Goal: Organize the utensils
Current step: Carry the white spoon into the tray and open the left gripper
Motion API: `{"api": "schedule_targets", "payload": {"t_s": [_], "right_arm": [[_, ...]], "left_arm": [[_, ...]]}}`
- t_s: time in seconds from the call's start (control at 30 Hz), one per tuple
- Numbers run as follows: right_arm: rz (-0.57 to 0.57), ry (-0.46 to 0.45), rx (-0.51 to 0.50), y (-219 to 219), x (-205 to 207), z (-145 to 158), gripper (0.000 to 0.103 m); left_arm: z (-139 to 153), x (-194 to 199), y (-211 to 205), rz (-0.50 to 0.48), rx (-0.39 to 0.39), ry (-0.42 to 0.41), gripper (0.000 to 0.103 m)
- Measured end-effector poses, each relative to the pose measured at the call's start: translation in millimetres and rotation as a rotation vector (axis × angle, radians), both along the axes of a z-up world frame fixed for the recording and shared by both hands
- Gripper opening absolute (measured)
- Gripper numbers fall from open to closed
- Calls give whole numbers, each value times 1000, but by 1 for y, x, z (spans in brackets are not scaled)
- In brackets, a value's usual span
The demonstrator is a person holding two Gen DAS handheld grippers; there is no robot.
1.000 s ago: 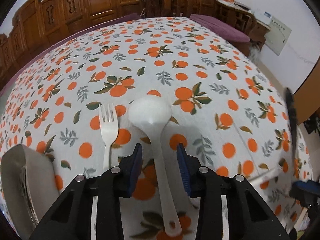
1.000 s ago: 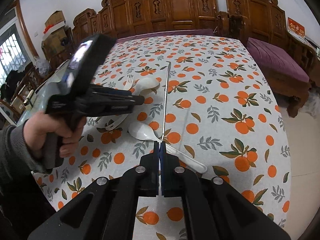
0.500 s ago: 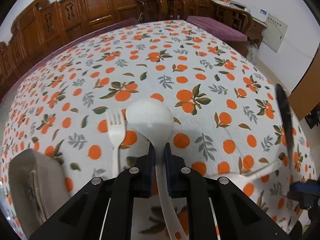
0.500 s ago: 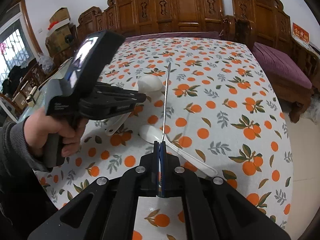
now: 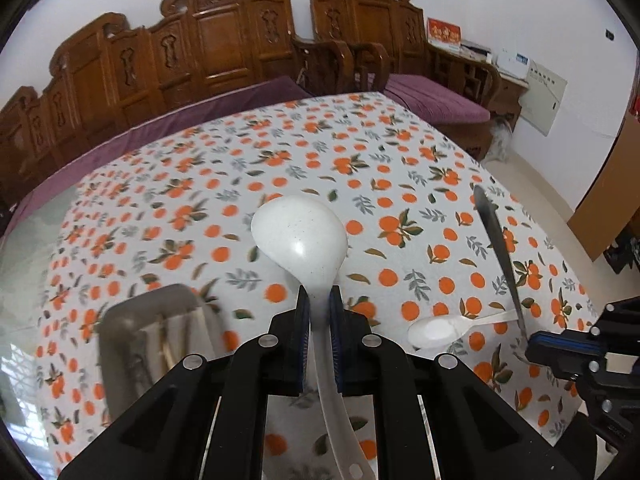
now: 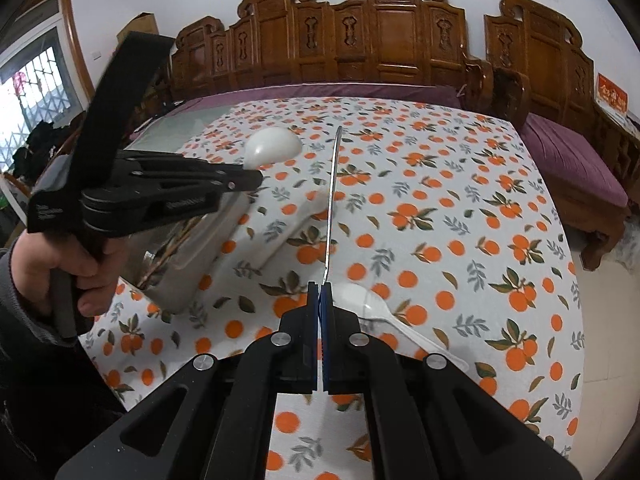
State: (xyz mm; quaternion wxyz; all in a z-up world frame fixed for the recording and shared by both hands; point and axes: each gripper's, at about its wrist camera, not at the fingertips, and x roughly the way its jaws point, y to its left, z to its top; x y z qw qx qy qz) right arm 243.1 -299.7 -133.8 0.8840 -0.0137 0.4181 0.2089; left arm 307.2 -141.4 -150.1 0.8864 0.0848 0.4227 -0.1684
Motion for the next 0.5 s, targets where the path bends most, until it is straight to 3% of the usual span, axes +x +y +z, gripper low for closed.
{"api": "schedule_targets", "payload": {"t_s": [0.2, 0.5], "right_arm": [[29, -15, -11, 26, -1, 10, 2], [78, -19, -19, 67, 0, 14, 2]], "left_arm": [[16, -10, 39, 30, -8, -22, 8], [14, -16, 89, 70, 0, -25, 8]]}}
